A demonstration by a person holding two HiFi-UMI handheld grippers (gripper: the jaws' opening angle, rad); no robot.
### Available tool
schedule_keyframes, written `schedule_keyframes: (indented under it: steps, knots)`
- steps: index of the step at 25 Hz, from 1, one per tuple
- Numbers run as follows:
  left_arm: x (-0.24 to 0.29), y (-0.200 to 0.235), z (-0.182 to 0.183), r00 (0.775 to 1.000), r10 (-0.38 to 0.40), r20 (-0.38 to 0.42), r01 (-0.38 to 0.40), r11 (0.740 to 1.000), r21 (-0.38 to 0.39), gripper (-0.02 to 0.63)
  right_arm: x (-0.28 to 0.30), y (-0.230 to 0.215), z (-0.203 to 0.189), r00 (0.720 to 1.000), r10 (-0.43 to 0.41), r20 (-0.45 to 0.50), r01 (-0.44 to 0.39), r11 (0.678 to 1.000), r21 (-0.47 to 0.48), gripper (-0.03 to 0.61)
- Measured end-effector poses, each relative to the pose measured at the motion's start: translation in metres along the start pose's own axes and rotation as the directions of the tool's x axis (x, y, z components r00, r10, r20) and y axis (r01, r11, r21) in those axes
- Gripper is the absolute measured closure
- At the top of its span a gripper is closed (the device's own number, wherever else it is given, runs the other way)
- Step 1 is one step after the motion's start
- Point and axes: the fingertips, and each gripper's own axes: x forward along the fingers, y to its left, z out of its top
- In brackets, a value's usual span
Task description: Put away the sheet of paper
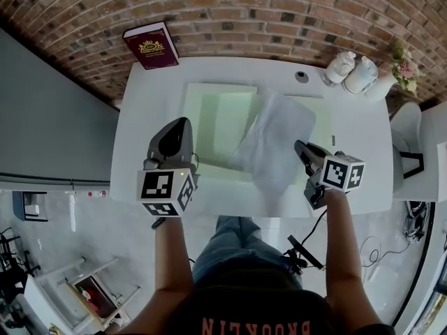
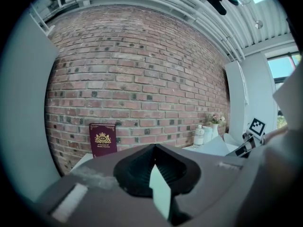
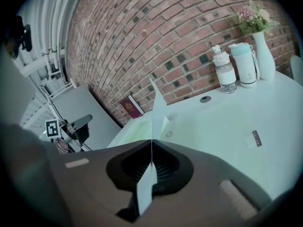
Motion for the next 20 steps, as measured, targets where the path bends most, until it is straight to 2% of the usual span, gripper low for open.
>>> schedule_keyframes:
  steps: [9,16,20]
  knots:
    - [0.001,0.011,0.000,1.000,0.025,-0.008,-0.025,1.000,0.000,0.623,0.038,-0.027,-0.009,0.982,-0.050,-0.181,0.041,0.998,-0.052,0.577]
    - [0.003,0.017,-0.004,0.999,0.030,-0.020,-0.030,1.000,-0.001,0.623,0.057,-0.041,-0.008,0.964,-0.089,-0.251,0.065,0.992,-0.104,0.577]
    - [0.003,0.020,-0.007,0.999,0.030,-0.028,-0.030,1.000,0.002,0.623,0.069,-0.044,-0.009,0.957,-0.075,-0.279,0.057,0.996,-0.070,0.577]
